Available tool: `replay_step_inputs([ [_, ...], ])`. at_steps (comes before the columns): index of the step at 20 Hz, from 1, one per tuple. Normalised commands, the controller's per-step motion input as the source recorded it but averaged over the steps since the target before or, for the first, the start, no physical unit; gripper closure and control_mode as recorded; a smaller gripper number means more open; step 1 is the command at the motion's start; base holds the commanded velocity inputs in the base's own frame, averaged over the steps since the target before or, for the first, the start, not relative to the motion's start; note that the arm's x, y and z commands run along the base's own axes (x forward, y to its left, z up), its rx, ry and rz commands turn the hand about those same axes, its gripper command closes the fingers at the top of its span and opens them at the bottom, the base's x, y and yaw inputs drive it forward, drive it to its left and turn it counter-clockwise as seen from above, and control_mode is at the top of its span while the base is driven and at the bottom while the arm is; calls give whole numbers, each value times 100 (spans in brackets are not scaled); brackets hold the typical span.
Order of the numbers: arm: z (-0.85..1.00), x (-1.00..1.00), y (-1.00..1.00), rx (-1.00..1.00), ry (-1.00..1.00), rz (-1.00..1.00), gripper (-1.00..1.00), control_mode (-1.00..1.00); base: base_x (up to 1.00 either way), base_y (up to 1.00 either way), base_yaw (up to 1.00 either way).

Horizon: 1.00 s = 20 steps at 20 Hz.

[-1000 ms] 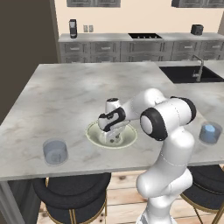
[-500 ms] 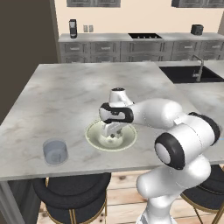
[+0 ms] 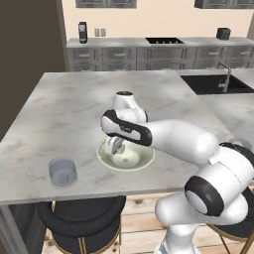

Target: There are four ice cubes in the ice bowl. Place two ice cubes in each glass of water.

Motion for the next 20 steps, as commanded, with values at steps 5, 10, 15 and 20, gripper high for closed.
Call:
replay_step_inputs([
  [5,33,-7,100,0,0,26,100,-100,0,0,0],
  [10,3,1,99,0,0,18,100,-100,0,0,0],
  [15,-10,20,86,-2,0,5,100,-100,0,0,0],
  [20,-16,40,65,0,-3,0,100,-100,0,0,0],
])
